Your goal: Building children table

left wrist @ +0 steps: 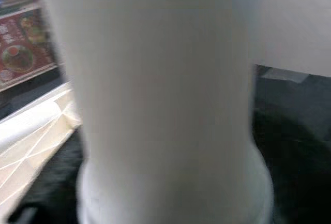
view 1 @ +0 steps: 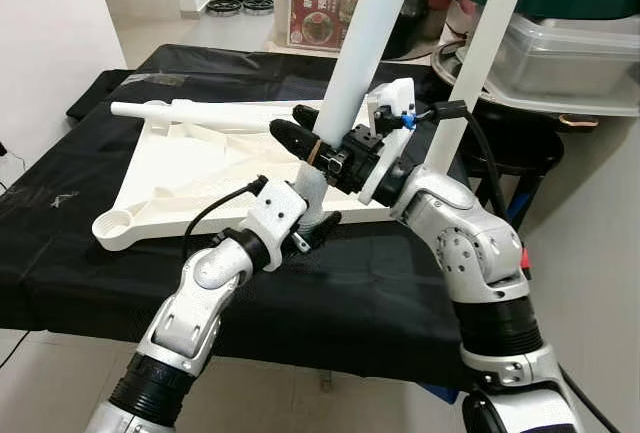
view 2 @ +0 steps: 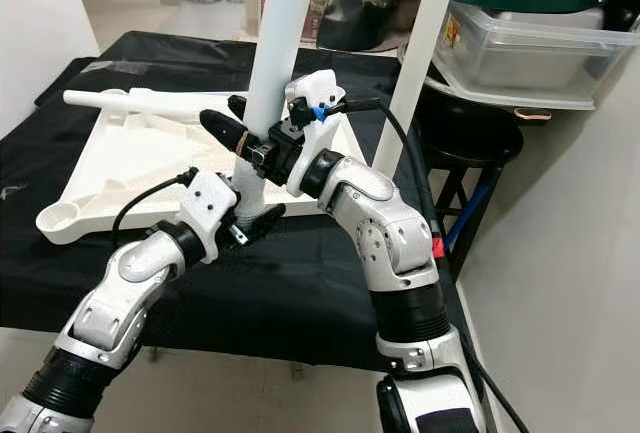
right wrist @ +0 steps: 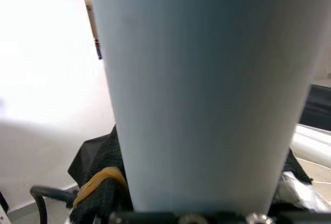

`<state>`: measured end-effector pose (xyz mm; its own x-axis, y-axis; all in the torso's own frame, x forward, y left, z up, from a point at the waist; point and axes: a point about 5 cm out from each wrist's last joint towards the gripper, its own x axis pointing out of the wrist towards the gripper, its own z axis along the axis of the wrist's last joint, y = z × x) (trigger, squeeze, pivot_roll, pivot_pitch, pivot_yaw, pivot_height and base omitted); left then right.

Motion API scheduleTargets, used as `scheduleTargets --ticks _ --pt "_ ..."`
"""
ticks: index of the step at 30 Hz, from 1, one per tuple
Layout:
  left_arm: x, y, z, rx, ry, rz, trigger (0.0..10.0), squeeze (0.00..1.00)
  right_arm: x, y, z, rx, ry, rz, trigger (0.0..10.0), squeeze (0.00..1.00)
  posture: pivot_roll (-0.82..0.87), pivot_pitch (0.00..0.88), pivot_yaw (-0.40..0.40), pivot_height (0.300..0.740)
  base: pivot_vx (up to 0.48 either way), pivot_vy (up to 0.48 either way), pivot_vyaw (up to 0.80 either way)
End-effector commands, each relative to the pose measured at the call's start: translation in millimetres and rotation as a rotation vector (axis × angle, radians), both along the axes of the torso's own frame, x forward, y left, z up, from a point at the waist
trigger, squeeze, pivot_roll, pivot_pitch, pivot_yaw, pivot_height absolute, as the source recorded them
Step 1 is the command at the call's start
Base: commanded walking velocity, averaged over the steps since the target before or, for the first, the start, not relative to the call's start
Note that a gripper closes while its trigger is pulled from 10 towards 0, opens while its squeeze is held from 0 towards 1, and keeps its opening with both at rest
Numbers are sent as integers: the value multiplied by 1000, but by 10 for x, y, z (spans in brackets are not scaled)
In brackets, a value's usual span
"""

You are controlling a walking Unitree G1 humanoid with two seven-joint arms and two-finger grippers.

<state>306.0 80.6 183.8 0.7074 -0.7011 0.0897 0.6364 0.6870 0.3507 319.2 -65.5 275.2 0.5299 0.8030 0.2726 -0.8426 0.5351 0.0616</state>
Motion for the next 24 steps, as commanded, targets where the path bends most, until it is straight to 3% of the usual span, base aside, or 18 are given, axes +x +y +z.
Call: scheduleTargets --ticks 1,6,7,8,10,14,19,22,23,24 --pt "-21 -16 -42 -3 21 -6 10000 1000 -39 23 84 20 -38 22 0 0 87 13 -69 740 0 0 0" --pt "-13 -2 -44 17 20 -2 10000 973 -23 -3 74 12 -41 11 0 0 87 8 -69 740 0 0 0" --pt "-10 8 -45 32 12 3 10000 0 -9 -24 71 7 -43 -1 0 0 88 7 -69 740 0 0 0" --pt "7 56 -39 44 -9 41 10000 0 61 -111 61 -9 -54 -81 0 0 87 5 -70 740 0 0 0" --pt "7 56 -39 44 -9 41 10000 0 61 -111 61 -9 -54 -81 0 0 87 5 -70 740 0 0 0" --pt "52 153 -10 26 -48 140 10000 0 274 -337 -15 -54 -40 -330 0 0 87 15 -74 740 0 0 0" --pt "86 210 21 13 -63 197 10000 0 319 -409 -48 -62 -28 -388 0 0 88 16 -73 740 0 0 0" --pt "114 289 70 -45 -60 268 10000 0 329 -456 -47 -50 -33 -426 0 0 89 21 -69 740 0 0 0" --pt "109 306 78 -61 -57 295 10000 0 330 -478 -47 -48 -35 -445 8078 0 91 24 -70 740 0 0 0" --pt "109 306 78 -61 -57 295 10000 0 330 -478 -47 -48 -35 -445 8078 0 91 24 -70 740 0 0 0"
